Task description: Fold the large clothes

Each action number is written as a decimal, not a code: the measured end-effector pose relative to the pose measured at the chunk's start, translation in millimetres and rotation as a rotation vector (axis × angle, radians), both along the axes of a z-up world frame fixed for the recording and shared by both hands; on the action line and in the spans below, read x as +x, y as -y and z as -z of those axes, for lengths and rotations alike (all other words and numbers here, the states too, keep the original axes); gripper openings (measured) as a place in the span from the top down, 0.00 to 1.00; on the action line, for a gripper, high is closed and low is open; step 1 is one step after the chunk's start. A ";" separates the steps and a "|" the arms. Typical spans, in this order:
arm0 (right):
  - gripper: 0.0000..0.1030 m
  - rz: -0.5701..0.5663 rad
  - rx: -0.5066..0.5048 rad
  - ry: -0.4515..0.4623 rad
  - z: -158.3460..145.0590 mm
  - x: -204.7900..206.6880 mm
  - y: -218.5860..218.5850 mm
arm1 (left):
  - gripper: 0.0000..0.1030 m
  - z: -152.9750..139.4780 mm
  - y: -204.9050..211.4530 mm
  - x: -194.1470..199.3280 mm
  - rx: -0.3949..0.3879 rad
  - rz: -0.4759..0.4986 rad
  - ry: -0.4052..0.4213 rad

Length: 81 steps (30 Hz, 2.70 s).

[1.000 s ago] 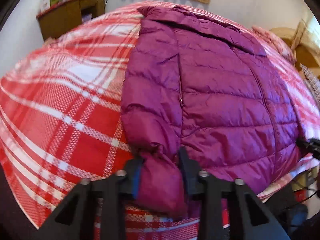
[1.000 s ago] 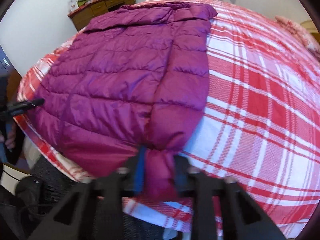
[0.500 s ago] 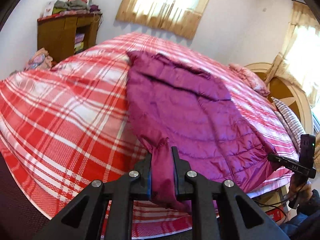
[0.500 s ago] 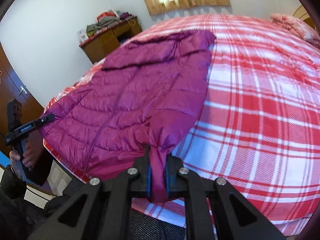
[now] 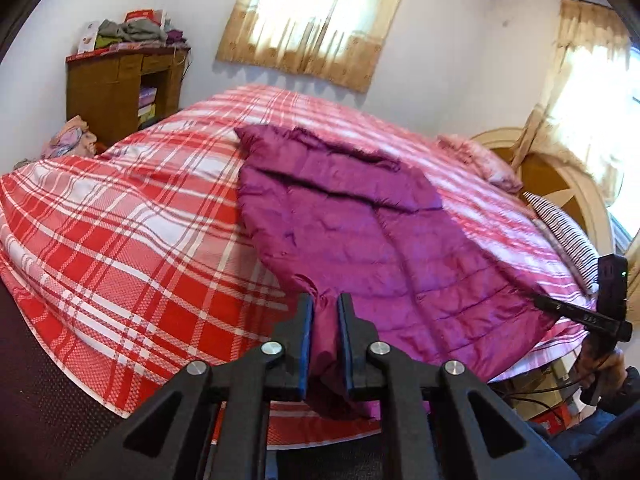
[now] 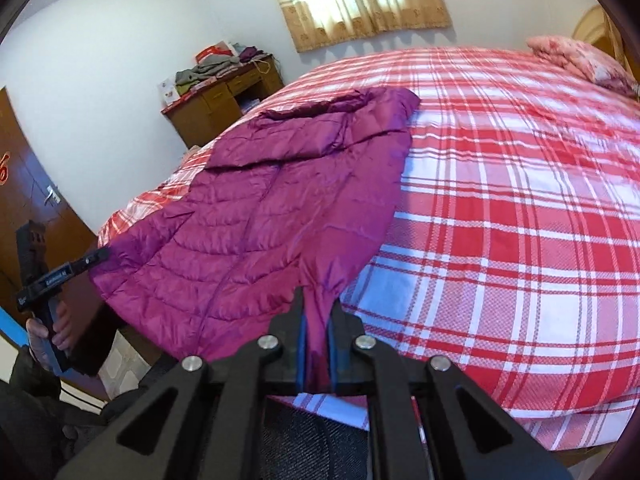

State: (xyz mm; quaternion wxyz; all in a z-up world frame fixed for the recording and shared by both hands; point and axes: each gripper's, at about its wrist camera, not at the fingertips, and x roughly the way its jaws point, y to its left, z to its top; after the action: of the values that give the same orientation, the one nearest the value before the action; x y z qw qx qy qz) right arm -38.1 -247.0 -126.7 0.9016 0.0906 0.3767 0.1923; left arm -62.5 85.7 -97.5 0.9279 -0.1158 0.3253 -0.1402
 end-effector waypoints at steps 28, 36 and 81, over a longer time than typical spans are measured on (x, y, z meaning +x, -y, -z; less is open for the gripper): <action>0.91 -0.030 0.218 0.082 -60.4 37.7 24.5 | 0.98 80.6 -42.1 60.0 -0.248 -0.057 -0.387; 0.91 -0.013 0.247 0.047 -46.5 42.2 30.3 | 0.01 97.1 -28.5 47.2 -0.170 -0.144 -0.357; 0.86 0.055 0.220 0.171 -86.3 14.9 48.1 | 0.94 -12.8 -25.8 28.1 -0.257 0.046 -0.157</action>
State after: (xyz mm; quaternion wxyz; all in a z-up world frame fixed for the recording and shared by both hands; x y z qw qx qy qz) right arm -23.1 -295.0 -40.3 0.9199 0.1827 0.2726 0.2146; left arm -34.4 111.5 -84.7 0.8738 -0.2367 0.3788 -0.1921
